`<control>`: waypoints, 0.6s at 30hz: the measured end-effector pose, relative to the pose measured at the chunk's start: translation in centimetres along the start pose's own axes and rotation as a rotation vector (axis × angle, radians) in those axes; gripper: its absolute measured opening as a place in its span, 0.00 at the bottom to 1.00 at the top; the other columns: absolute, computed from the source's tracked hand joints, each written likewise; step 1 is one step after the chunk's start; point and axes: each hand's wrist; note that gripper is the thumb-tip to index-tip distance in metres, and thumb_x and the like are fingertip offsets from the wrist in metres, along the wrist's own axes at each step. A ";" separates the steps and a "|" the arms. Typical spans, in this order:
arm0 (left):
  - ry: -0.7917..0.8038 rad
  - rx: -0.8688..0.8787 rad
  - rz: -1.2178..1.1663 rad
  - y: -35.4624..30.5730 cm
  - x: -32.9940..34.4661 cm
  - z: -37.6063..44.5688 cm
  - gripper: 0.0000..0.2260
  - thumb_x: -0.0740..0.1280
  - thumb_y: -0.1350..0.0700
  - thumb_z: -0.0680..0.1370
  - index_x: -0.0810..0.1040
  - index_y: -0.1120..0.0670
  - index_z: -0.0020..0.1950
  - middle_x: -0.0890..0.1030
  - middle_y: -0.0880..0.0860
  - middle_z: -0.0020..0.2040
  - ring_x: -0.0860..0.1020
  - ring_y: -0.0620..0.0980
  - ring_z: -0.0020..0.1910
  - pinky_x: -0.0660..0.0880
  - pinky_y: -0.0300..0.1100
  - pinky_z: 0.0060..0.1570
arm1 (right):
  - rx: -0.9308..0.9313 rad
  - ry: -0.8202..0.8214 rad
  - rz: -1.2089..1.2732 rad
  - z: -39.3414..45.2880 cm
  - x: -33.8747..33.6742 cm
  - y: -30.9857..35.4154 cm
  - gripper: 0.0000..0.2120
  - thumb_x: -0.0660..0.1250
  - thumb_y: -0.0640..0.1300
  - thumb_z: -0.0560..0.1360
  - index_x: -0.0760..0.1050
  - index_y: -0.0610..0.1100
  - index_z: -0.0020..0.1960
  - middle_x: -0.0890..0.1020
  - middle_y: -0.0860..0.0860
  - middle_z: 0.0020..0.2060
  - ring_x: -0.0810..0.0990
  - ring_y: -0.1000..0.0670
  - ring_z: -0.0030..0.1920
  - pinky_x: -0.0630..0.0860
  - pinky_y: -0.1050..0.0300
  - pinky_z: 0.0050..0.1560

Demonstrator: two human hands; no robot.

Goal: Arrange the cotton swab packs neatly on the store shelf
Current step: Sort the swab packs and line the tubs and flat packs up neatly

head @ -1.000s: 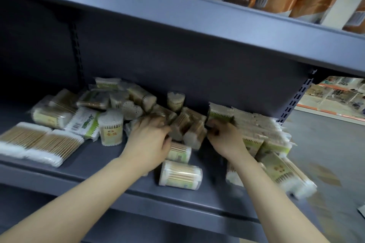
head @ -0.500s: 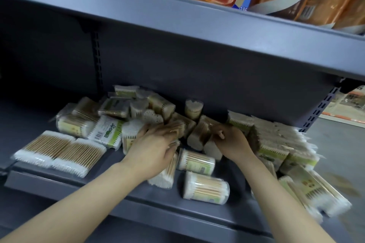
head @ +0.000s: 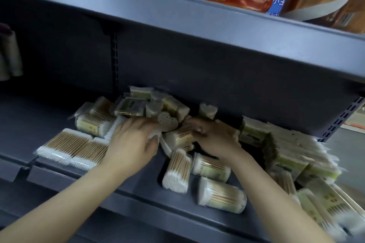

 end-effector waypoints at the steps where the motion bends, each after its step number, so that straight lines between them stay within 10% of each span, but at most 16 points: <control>1: -0.001 0.013 0.013 0.2 0.0 -0.1 0.19 0.57 0.49 0.69 0.82 0.53 0.52 0.83 0.53 0.49 0.80 0.58 0.46 0.75 0.49 0.44 | -0.033 0.025 -0.005 0.2 0.3 0.1 0.17 0.60 0.42 0.78 0.71 0.49 0.66 0.75 0.52 0.63 0.73 0.55 0.60 0.64 0.71 0.48; 4: 0.011 0.032 0.017 0.6 0.1 -0.2 0.19 0.57 0.48 0.69 0.82 0.52 0.52 0.83 0.51 0.51 0.80 0.56 0.47 0.75 0.49 0.46 | -0.043 0.051 0.020 0.5 0.6 0.1 0.13 0.61 0.44 0.78 0.75 0.47 0.61 0.78 0.53 0.57 0.73 0.59 0.53 0.64 0.78 0.42; 9: 0.062 -0.023 -0.010 0.5 0.6 0.4 0.19 0.57 0.47 0.69 0.81 0.54 0.49 0.83 0.52 0.46 0.81 0.57 0.44 0.74 0.47 0.45 | 0.007 0.034 0.004 0.7 0.5 -0.3 0.09 0.61 0.50 0.78 0.75 0.48 0.52 0.81 0.52 0.47 0.77 0.53 0.49 0.68 0.61 0.44; 18: 0.044 -0.085 -0.022 0.5 0.3 0.3 0.16 0.56 0.47 0.69 0.80 0.52 0.44 0.82 0.50 0.42 0.80 0.57 0.40 0.73 0.46 0.41 | 0.058 0.081 -0.064 0.8 0.8 1.2 0.21 0.67 0.60 0.70 0.73 0.47 0.54 0.78 0.52 0.51 0.76 0.52 0.52 0.68 0.59 0.46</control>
Point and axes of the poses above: each hand's wrist, its own z-axis towards the middle knuckle, its own x-axis out of the palm, y = z × x
